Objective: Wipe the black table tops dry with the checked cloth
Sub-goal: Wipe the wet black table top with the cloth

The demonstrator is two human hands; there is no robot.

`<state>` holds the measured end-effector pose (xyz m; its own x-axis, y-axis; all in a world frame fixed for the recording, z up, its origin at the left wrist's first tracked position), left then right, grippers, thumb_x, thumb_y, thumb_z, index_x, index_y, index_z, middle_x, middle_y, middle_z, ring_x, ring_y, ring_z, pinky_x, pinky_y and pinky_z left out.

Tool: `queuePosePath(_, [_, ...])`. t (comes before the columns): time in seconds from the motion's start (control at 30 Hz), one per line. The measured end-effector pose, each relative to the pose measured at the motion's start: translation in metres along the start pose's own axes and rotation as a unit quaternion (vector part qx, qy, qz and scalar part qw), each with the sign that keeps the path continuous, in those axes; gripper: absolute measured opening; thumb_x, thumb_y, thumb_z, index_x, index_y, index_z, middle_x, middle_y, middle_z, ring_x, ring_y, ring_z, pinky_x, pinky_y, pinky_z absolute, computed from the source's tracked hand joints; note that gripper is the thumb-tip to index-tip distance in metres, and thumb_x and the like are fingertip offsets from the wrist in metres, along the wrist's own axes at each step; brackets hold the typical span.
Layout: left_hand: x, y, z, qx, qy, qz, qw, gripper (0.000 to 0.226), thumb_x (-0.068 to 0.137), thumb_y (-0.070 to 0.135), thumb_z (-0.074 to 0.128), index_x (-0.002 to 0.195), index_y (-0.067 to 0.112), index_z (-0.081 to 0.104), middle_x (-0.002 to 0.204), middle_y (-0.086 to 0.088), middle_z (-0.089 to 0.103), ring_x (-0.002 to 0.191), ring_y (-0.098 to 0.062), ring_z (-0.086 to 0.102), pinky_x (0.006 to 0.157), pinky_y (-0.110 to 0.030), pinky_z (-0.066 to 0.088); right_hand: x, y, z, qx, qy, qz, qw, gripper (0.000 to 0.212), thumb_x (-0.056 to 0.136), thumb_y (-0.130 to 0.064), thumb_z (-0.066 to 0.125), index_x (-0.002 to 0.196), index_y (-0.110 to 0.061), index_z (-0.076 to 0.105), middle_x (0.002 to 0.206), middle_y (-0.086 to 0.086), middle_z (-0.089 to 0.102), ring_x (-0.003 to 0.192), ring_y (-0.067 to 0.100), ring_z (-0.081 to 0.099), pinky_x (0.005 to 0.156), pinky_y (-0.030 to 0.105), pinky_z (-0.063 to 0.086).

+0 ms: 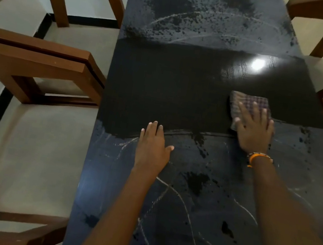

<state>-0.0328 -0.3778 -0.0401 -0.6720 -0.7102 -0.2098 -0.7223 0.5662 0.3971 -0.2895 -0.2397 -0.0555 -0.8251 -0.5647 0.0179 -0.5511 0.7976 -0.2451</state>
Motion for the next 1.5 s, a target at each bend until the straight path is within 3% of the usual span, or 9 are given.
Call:
queuePosePath(0.1, [-0.001,0.003,0.001,0.015,-0.02,-0.013,1.0,0.074,0.09,0.032,0.056,0.146,0.004,0.016,0.157,-0.012,0.012,0.146,-0.024,0.005,0.118,-0.036,0.003,0.002,0.037,-0.008,0.014,0.003,0.083,0.996,0.053,0.095,-0.033,0.044,0.145,-0.035,0.027,0.159,0.004,0.016,0.146,0.032,0.008,0.117,0.055,0.004])
queuePosePath(0.23, [-0.001,0.008,-0.002,0.066,-0.026,-0.023,0.997,0.074,0.09,0.034,0.055,0.146,0.003,0.016,0.157,-0.013,0.012,0.146,-0.026,0.001,0.117,-0.041,-0.001,-0.009,-0.001,-0.001,0.03,0.018,0.147,0.988,0.056,0.093,-0.037,0.044,0.146,-0.034,0.024,0.159,0.006,0.009,0.146,0.035,0.002,0.115,0.058,0.0])
queuePosePath(0.4, [-0.008,0.023,0.004,0.12,-0.016,-0.026,0.992,0.069,0.095,0.029,0.045,0.147,0.003,0.008,0.157,-0.014,0.008,0.146,-0.028,-0.003,0.117,-0.045,-0.003,-0.038,-0.128,0.034,0.015,-0.053,-0.09,0.994,0.058,0.093,-0.04,0.038,0.147,-0.037,0.017,0.16,0.004,0.005,0.147,0.033,-0.001,0.114,0.055,-0.003])
queuePosePath(0.5, [-0.014,0.041,0.013,0.121,-0.019,-0.005,0.992,0.066,0.095,0.023,0.04,0.147,0.001,0.005,0.157,-0.014,0.006,0.146,-0.028,-0.004,0.117,-0.044,-0.004,-0.05,-0.146,0.043,0.026,-0.089,-0.198,0.976,0.056,0.093,-0.039,0.04,0.146,-0.039,0.021,0.16,0.001,0.008,0.147,0.029,0.0,0.116,0.052,-0.002])
queuePosePath(0.67, [-0.014,0.089,0.029,0.077,-0.033,0.054,0.995,0.07,0.094,0.027,0.045,0.147,0.003,0.006,0.157,-0.011,0.008,0.146,-0.026,-0.001,0.117,-0.041,-0.002,-0.027,-0.072,0.026,0.027,-0.066,-0.176,0.982,0.055,0.092,-0.039,0.042,0.144,-0.042,0.022,0.16,-0.003,0.011,0.147,0.026,0.003,0.117,0.049,0.001])
queuePosePath(0.8, [-0.011,0.134,0.049,0.027,-0.085,0.133,0.987,0.066,0.094,0.026,0.047,0.148,0.008,0.012,0.157,-0.006,0.013,0.146,-0.02,0.007,0.118,-0.035,0.002,0.001,0.031,0.001,0.023,-0.028,-0.07,0.997,0.054,0.092,-0.038,0.043,0.143,-0.042,0.026,0.159,-0.003,0.016,0.147,0.027,0.008,0.116,0.05,0.004])
queuePosePath(0.97, [-0.013,0.15,0.068,0.039,-0.106,0.135,0.984,0.081,0.088,0.037,0.058,0.148,0.009,0.012,0.159,-0.004,0.006,0.146,-0.018,0.005,0.118,-0.034,-0.001,0.024,0.156,-0.032,0.013,-0.005,0.065,0.998,0.053,0.096,-0.037,0.04,0.146,-0.037,0.022,0.159,0.002,0.012,0.147,0.03,0.006,0.117,0.053,0.003])
queuePosePath(1.2, [-0.013,0.15,0.073,0.039,-0.097,0.109,0.988,0.089,0.082,0.035,0.066,0.148,0.01,0.013,0.159,-0.001,0.003,0.146,-0.017,0.005,0.117,-0.036,-0.003,0.014,0.146,-0.032,0.025,0.013,0.122,0.992,0.056,0.095,-0.035,0.041,0.147,-0.034,0.021,0.159,0.007,0.009,0.146,0.034,0.001,0.115,0.057,0.0])
queuePosePath(1.5, [-0.019,0.158,0.071,0.055,-0.091,0.073,0.992,0.087,0.084,0.026,0.064,0.149,0.009,0.008,0.159,-0.003,0.002,0.145,-0.017,0.011,0.119,-0.038,-0.002,-0.041,-0.007,0.008,0.025,-0.077,-0.16,0.984,0.057,0.094,-0.039,0.037,0.147,-0.037,0.016,0.16,0.002,0.004,0.147,0.029,-0.005,0.116,0.051,-0.005])
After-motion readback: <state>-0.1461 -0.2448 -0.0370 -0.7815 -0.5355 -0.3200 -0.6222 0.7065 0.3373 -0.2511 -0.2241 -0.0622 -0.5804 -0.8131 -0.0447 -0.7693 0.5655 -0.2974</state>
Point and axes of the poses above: each hand's wrist, its own x-axis towards the middle knuckle, its own z-axis out of the palm, y = z × x, the point moved 7 cm from there along x, towards the middle knuckle
